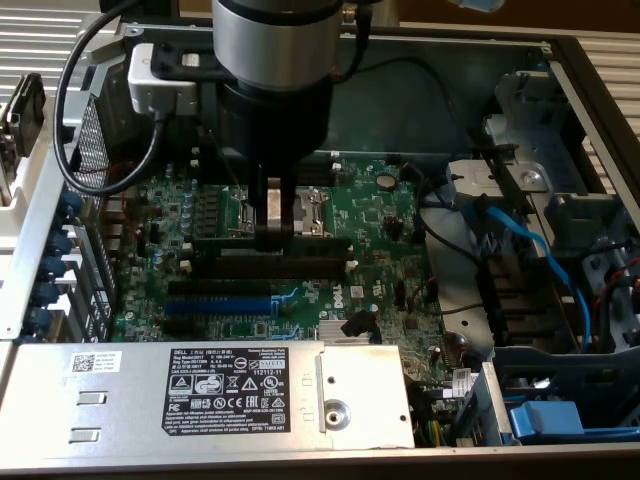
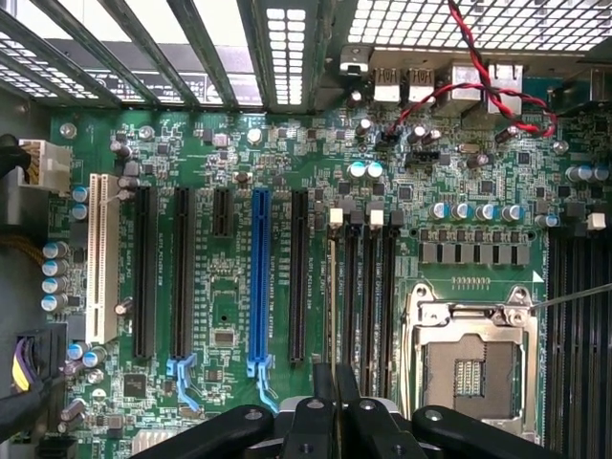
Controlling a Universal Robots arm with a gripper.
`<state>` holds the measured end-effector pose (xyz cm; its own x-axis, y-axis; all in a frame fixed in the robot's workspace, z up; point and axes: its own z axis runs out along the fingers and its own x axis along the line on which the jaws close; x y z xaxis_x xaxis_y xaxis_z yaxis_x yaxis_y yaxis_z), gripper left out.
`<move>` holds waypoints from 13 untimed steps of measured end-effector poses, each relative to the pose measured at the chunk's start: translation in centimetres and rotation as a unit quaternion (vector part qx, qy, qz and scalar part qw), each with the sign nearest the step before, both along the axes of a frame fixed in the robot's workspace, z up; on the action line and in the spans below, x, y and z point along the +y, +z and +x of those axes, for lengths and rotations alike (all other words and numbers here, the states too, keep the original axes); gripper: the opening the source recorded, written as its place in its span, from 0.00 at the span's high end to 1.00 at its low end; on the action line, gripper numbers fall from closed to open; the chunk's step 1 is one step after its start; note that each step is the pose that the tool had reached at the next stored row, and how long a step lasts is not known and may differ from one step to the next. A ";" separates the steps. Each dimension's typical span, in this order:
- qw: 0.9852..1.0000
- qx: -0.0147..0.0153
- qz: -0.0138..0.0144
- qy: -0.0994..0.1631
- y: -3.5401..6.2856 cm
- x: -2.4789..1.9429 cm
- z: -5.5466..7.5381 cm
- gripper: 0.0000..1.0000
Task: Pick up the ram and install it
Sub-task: 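Insert the ram into the slot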
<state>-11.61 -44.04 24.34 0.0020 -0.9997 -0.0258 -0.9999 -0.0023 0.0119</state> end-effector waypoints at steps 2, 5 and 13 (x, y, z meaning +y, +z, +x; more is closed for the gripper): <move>1.000 0.000 0.000 0.000 -0.01 0.00 0.0 0.88; 1.000 -0.001 0.000 0.000 -0.04 0.00 0.0 0.88; 1.000 -0.002 0.000 0.000 -0.13 0.08 0.0 0.88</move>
